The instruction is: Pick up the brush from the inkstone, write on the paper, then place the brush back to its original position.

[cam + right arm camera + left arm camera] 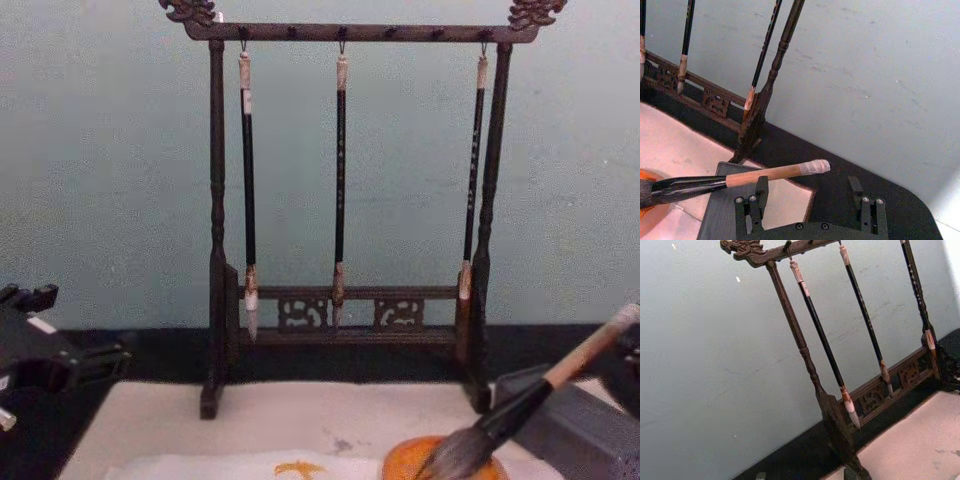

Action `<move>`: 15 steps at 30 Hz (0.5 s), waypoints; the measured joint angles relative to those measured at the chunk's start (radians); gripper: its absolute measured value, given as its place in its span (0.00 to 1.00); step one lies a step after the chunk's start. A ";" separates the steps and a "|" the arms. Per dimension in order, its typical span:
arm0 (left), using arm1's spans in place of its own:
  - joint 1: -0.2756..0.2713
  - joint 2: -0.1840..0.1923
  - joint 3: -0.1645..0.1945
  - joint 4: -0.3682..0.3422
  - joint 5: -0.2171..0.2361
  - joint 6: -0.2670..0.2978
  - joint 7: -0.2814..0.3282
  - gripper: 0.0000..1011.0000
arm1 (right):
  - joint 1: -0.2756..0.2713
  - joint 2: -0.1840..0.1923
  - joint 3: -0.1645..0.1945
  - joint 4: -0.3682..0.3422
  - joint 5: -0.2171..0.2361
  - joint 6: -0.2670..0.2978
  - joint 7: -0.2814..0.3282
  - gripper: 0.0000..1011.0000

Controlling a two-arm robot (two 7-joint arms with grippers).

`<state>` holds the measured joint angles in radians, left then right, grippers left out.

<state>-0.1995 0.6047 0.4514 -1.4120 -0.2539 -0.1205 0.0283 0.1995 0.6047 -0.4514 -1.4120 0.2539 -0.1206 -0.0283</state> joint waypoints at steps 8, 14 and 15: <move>0.000 0.000 0.000 0.000 0.000 0.000 0.000 1.00 | 0.000 0.000 0.000 0.000 0.000 0.000 0.000 0.99; 0.000 0.000 0.000 0.000 0.000 0.000 0.000 1.00 | 0.000 0.000 0.000 0.000 0.000 0.000 0.000 0.99; 0.000 0.000 0.000 0.000 0.000 0.000 0.000 1.00 | 0.000 0.000 0.000 0.000 0.000 0.000 0.000 0.99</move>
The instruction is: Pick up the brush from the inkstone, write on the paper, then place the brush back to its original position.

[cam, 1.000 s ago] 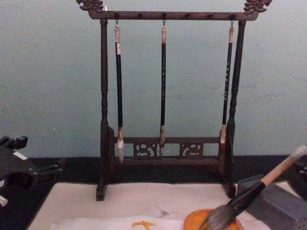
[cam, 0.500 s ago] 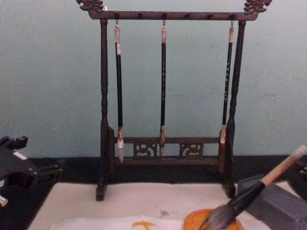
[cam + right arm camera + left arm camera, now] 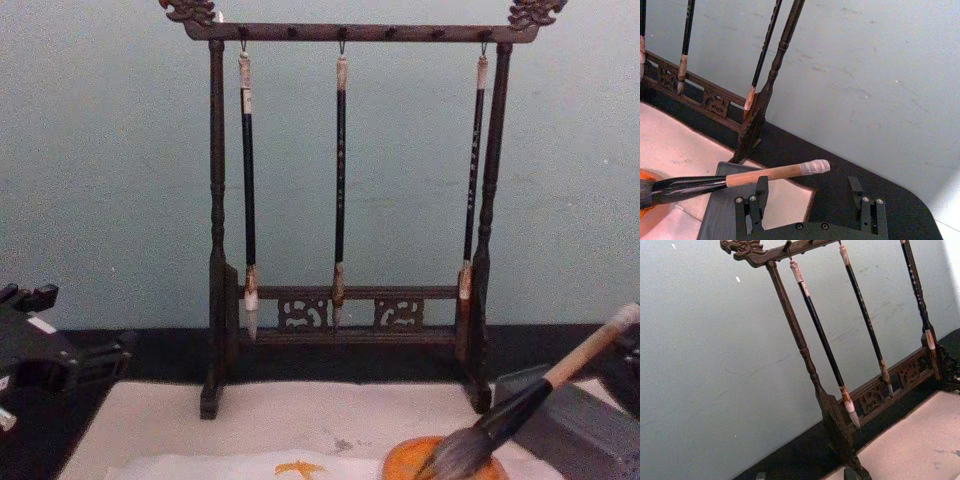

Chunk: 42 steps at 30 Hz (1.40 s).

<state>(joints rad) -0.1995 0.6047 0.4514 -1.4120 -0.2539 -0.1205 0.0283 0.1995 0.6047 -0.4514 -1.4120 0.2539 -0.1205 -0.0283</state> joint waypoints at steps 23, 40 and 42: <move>0.000 0.000 0.000 0.000 0.000 0.000 0.000 1.00 | 0.000 0.000 0.000 0.000 0.000 0.000 0.000 0.99; 0.000 0.000 0.000 0.000 0.000 0.000 0.000 1.00 | -0.053 -0.019 0.098 -0.076 0.153 0.082 0.087 0.99; 0.000 0.000 0.000 0.000 0.000 0.000 0.000 1.00 | -0.064 -0.029 0.125 -0.093 0.218 0.129 0.117 0.99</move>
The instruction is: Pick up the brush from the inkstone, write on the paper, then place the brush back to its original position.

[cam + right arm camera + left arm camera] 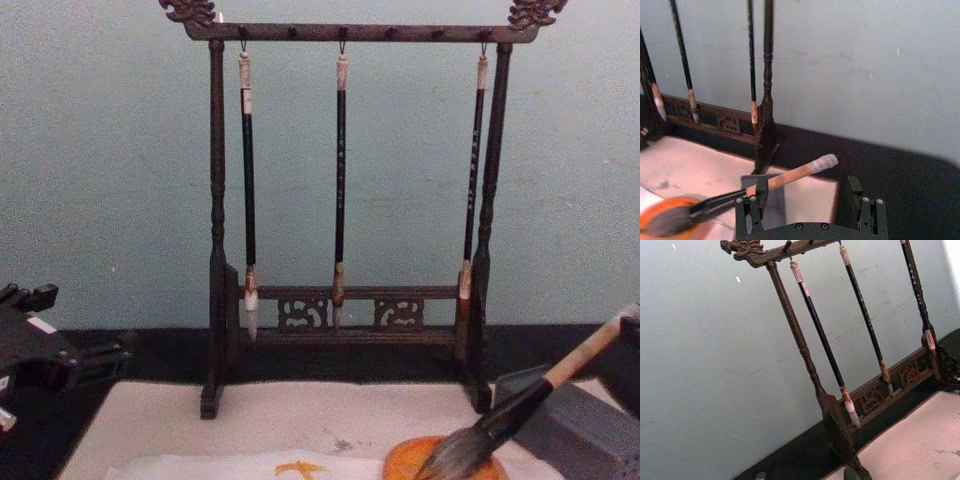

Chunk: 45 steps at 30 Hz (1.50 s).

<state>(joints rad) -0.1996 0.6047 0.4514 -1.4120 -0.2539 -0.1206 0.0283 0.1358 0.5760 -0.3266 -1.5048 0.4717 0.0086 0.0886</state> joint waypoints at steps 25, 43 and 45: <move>0.000 0.000 0.000 0.000 0.000 0.000 0.000 1.00 | 0.024 -0.180 0.183 0.031 0.526 0.387 0.023 0.99; 0.000 0.000 0.000 0.000 0.000 0.000 0.000 1.00 | 0.130 -0.242 0.192 0.190 0.657 0.396 0.026 0.99; 0.000 0.000 0.000 0.000 0.000 0.000 0.000 1.00 | 0.148 -0.247 0.186 0.215 0.670 0.395 0.032 0.99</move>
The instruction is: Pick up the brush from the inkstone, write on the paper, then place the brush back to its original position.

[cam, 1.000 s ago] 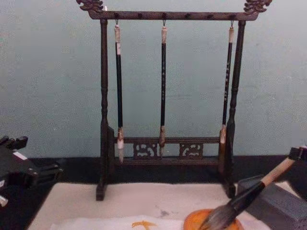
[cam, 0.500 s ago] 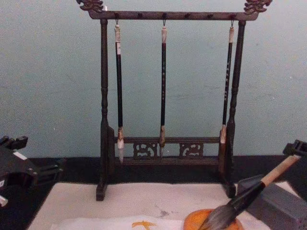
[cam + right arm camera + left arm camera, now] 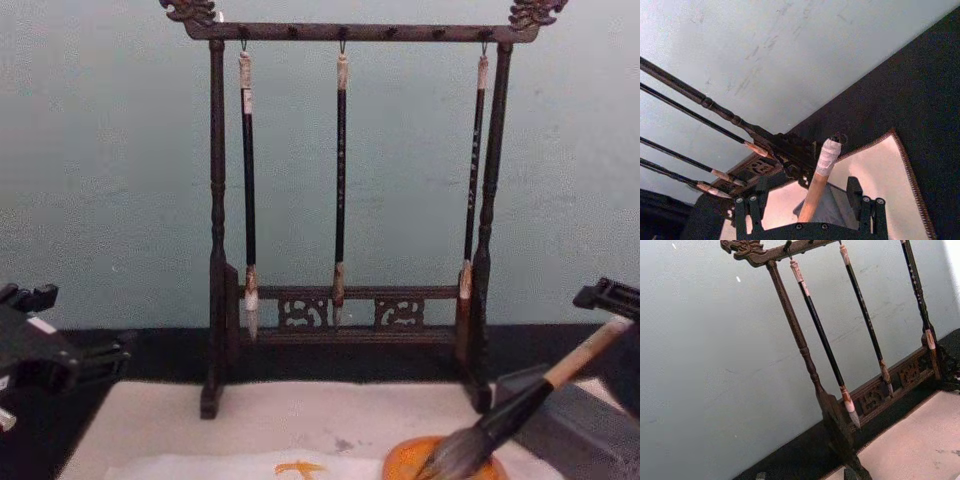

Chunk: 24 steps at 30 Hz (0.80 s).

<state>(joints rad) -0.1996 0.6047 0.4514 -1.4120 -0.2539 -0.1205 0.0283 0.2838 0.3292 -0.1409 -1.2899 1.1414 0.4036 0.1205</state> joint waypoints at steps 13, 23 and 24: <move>0.000 0.000 0.000 0.000 0.000 0.000 0.000 1.00 | 0.011 -0.008 -0.017 0.014 0.053 -0.002 -0.017 0.99; 0.000 0.000 0.000 0.000 0.000 0.000 0.000 1.00 | 0.020 -0.015 -0.032 0.028 0.081 -0.021 -0.036 0.99; 0.000 0.000 0.000 0.000 0.000 0.000 0.000 1.00 | 0.020 -0.015 -0.033 0.029 0.082 -0.022 -0.037 0.99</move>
<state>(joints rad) -0.1995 0.6047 0.4514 -1.4120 -0.2539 -0.1205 0.0283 0.3037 0.3137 -0.1736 -1.2611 1.2239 0.3817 0.0832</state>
